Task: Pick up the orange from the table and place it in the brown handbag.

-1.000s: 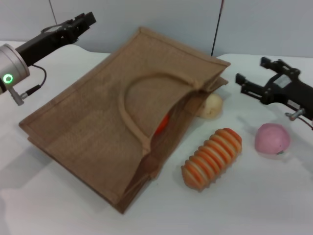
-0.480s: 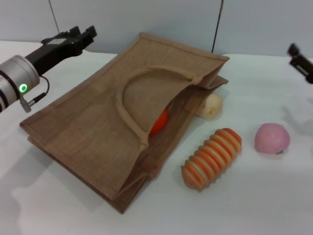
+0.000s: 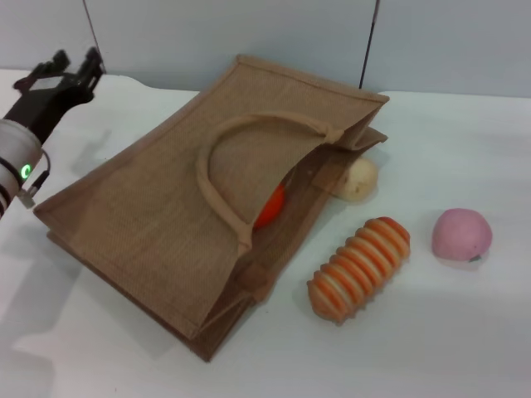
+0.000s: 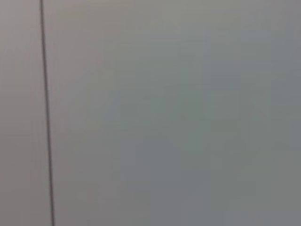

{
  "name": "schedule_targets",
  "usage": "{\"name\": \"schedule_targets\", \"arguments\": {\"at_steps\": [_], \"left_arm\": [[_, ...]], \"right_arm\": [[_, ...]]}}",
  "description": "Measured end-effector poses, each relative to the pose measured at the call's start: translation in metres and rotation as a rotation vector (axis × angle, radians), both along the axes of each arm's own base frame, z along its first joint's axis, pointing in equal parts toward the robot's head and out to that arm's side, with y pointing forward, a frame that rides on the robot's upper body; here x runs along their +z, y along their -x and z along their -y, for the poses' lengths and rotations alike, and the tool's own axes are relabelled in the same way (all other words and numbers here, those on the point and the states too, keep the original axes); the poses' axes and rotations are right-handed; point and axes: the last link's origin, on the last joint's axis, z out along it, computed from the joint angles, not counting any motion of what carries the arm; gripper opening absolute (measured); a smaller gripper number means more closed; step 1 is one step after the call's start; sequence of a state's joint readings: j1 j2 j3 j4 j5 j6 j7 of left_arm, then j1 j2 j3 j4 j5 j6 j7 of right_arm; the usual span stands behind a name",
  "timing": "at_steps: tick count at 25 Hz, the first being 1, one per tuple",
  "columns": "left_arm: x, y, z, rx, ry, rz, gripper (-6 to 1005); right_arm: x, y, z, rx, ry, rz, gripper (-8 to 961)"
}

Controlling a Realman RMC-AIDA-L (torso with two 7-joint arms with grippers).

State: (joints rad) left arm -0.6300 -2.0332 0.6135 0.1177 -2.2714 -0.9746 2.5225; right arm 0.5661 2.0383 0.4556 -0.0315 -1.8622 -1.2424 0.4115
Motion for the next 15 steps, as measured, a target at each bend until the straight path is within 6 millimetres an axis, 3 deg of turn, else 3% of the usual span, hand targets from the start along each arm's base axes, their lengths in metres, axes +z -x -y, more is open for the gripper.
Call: {"name": "schedule_targets", "arguments": {"at_steps": [9, 15], "left_arm": [[0.006, 0.016, 0.007, 0.113, -0.151, -0.104, 533], [0.009, 0.02, 0.009, 0.144, -0.182, -0.086, 532]], "right_arm": [[0.004, -0.008, 0.002, -0.048, -0.033, -0.03, 886], [0.004, -0.009, 0.002, -0.054, -0.033, -0.029, 886]]}}
